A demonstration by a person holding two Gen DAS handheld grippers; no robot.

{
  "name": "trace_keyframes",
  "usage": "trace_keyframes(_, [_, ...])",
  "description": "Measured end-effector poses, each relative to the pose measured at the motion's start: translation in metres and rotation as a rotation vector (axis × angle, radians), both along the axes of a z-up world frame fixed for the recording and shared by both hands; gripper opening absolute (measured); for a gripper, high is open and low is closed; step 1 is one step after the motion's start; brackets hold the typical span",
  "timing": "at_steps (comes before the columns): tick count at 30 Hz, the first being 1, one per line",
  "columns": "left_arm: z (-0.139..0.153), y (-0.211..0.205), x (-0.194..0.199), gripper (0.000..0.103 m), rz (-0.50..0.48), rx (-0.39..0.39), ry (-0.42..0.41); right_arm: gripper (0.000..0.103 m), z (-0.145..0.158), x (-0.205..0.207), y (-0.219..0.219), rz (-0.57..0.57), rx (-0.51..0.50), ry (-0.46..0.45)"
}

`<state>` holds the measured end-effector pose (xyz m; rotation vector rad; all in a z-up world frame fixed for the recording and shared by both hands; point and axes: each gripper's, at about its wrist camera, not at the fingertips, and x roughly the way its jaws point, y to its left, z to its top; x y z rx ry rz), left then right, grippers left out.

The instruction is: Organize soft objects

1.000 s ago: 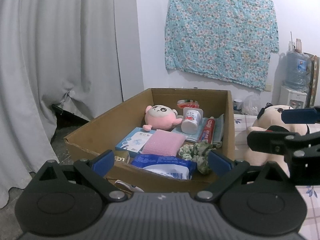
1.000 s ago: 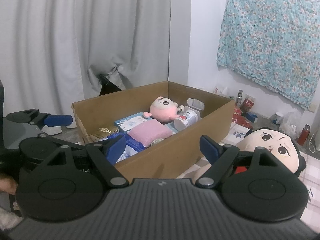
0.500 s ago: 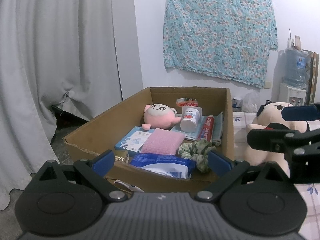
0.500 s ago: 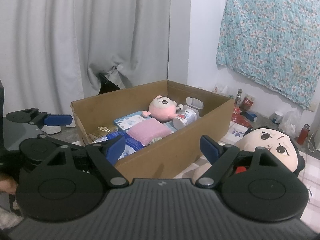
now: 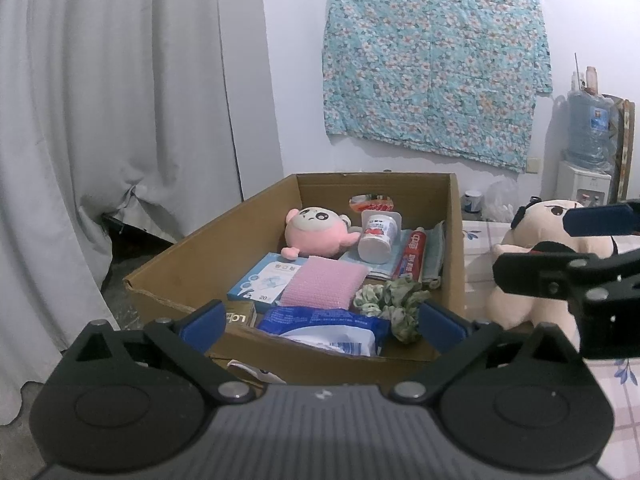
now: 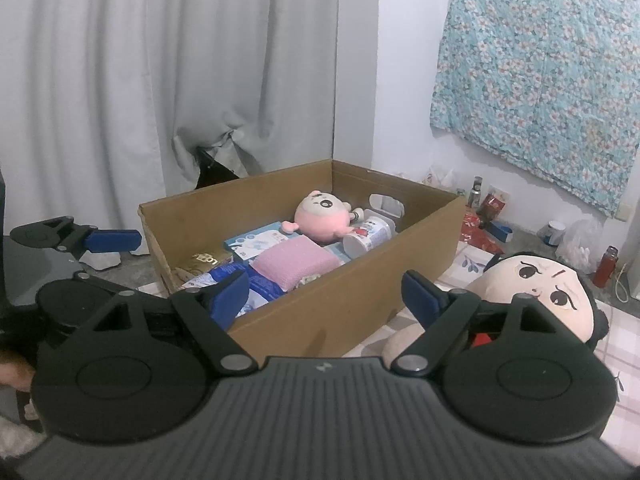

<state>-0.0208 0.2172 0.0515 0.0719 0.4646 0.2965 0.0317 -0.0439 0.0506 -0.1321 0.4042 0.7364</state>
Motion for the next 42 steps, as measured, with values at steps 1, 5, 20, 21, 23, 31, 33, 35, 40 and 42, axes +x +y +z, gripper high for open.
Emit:
trace_keyframes(1, [0.0000,0.0000,-0.0002,0.103,0.000,-0.001,0.000,0.085,-0.0002,0.0007,0.0001,0.000,0.001,0.003])
trace_keyframes(5, [0.0008,0.0004,-0.0006,0.103,-0.001,-0.004,-0.001,0.091,-0.0006,0.0028,-0.0007,-0.005,0.002,0.013])
trace_keyframes(20, [0.0013,-0.0022,-0.0007,0.103,0.008,-0.005,0.002,0.102,-0.0025,0.0052,0.0010,0.006,0.007,0.026])
trace_keyframes(21, [0.0011,-0.0023,-0.0006,0.103,0.010,-0.003,0.003,0.102,-0.0027,0.0053,0.0011,0.005,0.005,0.024])
trace_keyframes(23, [0.0008,-0.0041,-0.0005,0.103,0.015,0.001,0.006,0.102,-0.0024,0.0054,0.0014,0.004,0.003,0.023])
trace_keyframes(31, [0.0001,-0.0052,0.0010,0.103,0.034,-0.002,0.008,0.102,-0.0045,0.0075,-0.0008,-0.002,0.013,0.043])
trace_keyframes(33, [-0.0001,-0.0061,0.0013,0.103,0.036,0.005,0.011,0.102,-0.0048,0.0077,-0.0008,-0.002,0.009,0.039])
trace_keyframes(35, [-0.0002,-0.0063,0.0020,0.103,0.039,0.004,0.015,0.102,-0.0052,0.0076,-0.0007,-0.004,0.003,0.036])
trace_keyframes(40, [-0.0005,-0.0060,0.0029,0.103,0.036,-0.012,0.021,0.102,-0.0058,0.0098,-0.0016,-0.001,0.016,0.058])
trace_keyframes(42, [-0.0019,-0.0073,0.0042,0.103,0.039,-0.007,0.031,0.102,-0.0062,0.0100,-0.0004,-0.002,0.012,0.057])
